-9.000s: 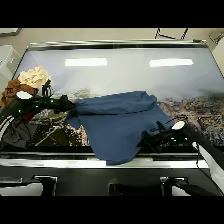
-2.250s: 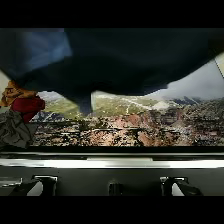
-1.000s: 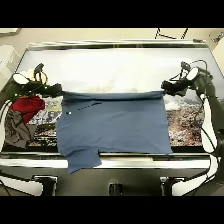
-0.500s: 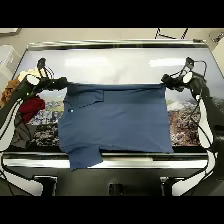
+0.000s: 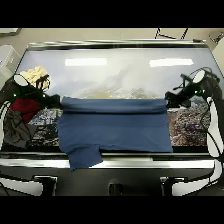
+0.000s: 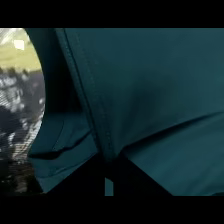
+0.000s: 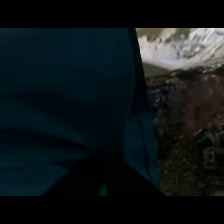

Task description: Fold the clothes and pants, and hang the long-sleeved shirts on hangers.

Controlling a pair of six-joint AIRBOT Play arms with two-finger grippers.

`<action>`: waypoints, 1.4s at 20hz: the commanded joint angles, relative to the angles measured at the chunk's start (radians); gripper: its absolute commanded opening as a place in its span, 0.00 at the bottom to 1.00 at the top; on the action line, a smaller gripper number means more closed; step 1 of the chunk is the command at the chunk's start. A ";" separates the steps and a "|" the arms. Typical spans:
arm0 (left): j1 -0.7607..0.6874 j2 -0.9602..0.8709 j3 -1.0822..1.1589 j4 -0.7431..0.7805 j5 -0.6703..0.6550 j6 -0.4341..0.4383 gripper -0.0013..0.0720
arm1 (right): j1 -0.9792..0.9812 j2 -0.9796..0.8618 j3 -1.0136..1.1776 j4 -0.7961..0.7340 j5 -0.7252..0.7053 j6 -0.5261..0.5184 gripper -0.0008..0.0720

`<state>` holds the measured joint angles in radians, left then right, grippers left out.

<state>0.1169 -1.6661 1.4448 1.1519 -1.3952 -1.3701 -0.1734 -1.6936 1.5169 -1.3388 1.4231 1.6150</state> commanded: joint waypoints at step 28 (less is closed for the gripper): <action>0.204 0.534 -1.041 -0.311 0.061 0.204 0.73 | -0.264 0.270 -0.506 0.000 0.114 -0.065 0.79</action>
<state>0.3172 -1.1683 0.4934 0.9298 -1.3842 -1.1992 -0.4316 -1.4357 1.0698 -1.3502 1.5509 1.5700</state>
